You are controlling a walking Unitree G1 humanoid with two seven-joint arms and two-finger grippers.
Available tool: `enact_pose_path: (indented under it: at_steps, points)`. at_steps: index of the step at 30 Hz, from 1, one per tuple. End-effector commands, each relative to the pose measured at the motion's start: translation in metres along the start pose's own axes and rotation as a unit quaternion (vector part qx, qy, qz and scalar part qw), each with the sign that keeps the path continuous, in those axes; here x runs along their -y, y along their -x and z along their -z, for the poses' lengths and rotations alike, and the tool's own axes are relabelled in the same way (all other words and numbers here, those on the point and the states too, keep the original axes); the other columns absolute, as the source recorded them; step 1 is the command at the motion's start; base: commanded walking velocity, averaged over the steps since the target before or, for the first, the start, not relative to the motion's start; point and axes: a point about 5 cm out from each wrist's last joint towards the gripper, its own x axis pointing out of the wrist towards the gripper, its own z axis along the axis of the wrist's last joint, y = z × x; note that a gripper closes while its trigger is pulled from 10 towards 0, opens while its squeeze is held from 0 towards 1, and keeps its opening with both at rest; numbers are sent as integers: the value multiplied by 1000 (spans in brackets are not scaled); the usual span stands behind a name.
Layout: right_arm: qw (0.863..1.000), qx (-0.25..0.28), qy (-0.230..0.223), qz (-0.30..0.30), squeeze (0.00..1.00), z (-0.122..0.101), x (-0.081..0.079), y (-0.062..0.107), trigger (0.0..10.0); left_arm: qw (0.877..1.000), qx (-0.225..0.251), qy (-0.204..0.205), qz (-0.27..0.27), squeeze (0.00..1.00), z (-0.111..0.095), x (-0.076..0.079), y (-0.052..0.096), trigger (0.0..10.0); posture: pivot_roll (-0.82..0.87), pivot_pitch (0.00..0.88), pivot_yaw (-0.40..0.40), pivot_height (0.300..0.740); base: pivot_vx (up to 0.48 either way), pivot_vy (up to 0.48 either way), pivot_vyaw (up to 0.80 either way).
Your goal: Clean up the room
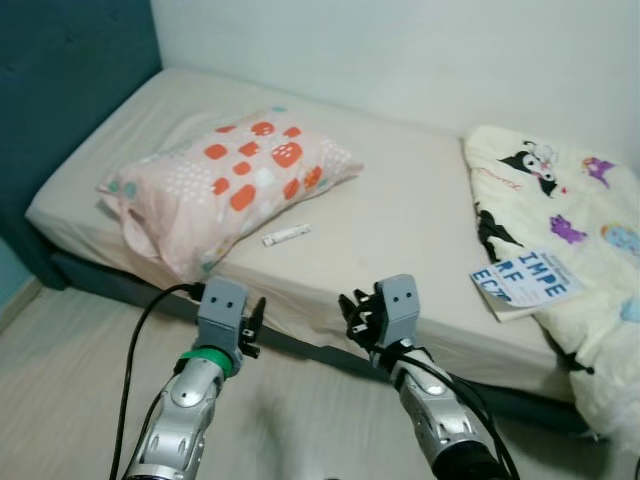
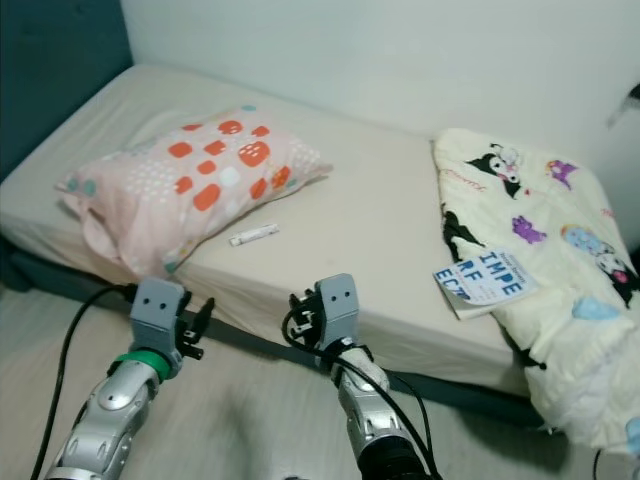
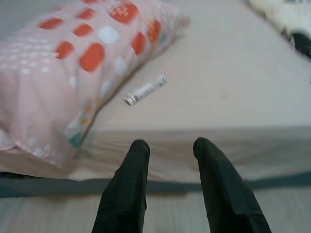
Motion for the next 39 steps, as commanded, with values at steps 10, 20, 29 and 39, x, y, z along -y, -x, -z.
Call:
enact_pose_path:
  at_steps: [10,20,29,39]
  points:
    - [1000,-2,-5,22,0,4,8,6,10000,1000,8,-1,15,0,-3,9,-5,10000,8,0,-21,733,472,0,-42]
    - [1000,0,-7,18,0,4,5,5,10000,1000,11,-3,11,0,-4,8,-5,10000,12,0,-15,733,469,0,0]
    - [1000,0,-11,15,0,5,4,5,10000,1000,10,-2,11,0,-3,8,-5,10000,8,0,-12,733,457,0,0]
    - [999,-4,-28,24,0,10,4,8,10000,1000,5,-6,15,0,-1,8,-4,10000,7,0,-5,733,74,0,0]
